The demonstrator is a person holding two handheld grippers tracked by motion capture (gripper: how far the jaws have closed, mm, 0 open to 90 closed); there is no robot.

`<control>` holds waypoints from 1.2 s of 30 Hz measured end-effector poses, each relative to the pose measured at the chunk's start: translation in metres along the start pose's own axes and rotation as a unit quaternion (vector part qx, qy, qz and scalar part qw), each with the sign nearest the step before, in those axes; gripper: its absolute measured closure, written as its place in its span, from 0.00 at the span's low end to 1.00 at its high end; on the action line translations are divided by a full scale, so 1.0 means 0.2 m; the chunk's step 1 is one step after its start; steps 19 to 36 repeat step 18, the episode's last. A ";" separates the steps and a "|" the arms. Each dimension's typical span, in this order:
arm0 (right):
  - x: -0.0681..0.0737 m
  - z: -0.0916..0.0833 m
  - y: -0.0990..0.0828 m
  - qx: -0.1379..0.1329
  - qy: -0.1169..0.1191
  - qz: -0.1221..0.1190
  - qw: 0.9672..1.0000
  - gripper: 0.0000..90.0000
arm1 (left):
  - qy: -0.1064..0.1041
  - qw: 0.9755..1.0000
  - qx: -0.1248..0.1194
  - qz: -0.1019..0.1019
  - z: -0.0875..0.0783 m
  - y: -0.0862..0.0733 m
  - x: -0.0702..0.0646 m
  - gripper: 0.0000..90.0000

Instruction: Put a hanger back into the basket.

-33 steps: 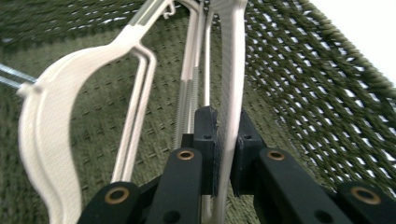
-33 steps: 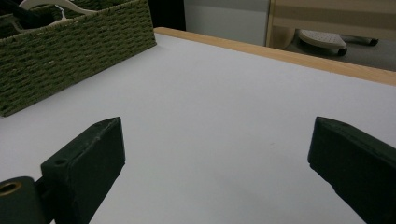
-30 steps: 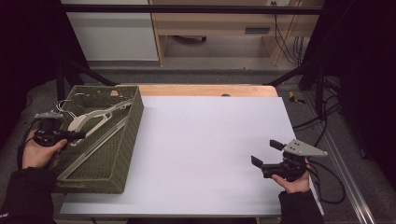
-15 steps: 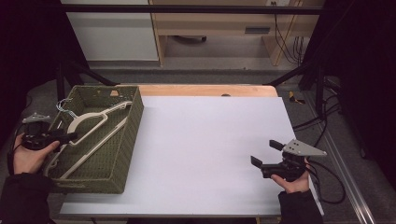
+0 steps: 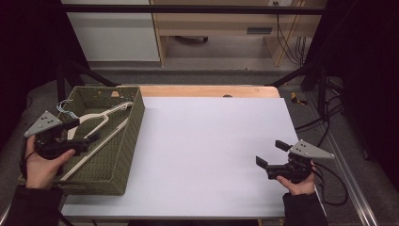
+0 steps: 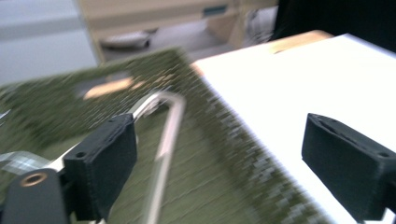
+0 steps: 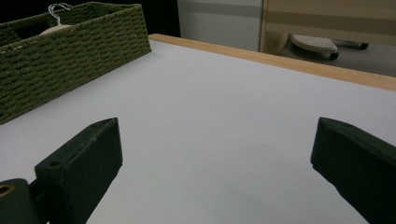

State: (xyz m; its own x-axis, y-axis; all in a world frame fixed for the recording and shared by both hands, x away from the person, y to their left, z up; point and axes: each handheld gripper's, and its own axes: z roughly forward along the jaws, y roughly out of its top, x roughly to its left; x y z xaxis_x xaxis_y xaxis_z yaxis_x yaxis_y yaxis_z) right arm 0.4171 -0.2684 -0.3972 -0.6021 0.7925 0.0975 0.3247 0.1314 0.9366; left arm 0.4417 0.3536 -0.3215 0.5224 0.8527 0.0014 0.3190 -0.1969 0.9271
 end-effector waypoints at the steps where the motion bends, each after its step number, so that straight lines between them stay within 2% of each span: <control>1: 0.00 0.00 0.00 -0.002 -0.002 0.001 1.000 0.03 | -0.008 1.000 -0.005 0.004 0.00 0.01 -0.03 0.09; 4: 0.00 -0.01 0.00 -0.007 -0.004 0.002 1.000 0.02 | -0.031 0.999 -0.026 0.015 0.02 0.02 -0.14 0.08; 8: -0.01 -0.03 0.01 -0.013 -0.008 -0.001 1.000 0.02 | -0.061 0.997 -0.039 0.023 0.06 0.01 -0.26 0.07; 10: -0.01 -0.04 0.01 -0.015 -0.007 -0.001 1.000 0.02 | -0.071 0.996 -0.042 0.026 0.08 -0.01 -0.31 0.07; 14: -0.02 -0.06 0.01 -0.019 -0.011 0.003 1.000 0.02 | -0.078 0.995 -0.040 0.038 0.12 -0.04 -0.38 0.07; 18: -0.03 -0.07 0.01 -0.021 -0.011 0.003 1.000 0.02 | -0.076 0.996 -0.034 0.037 0.15 -0.07 -0.40 0.07; 36: -0.03 -0.07 0.01 -0.021 -0.011 0.003 1.000 0.02 | -0.076 0.996 -0.034 0.037 0.15 -0.07 -0.40 0.07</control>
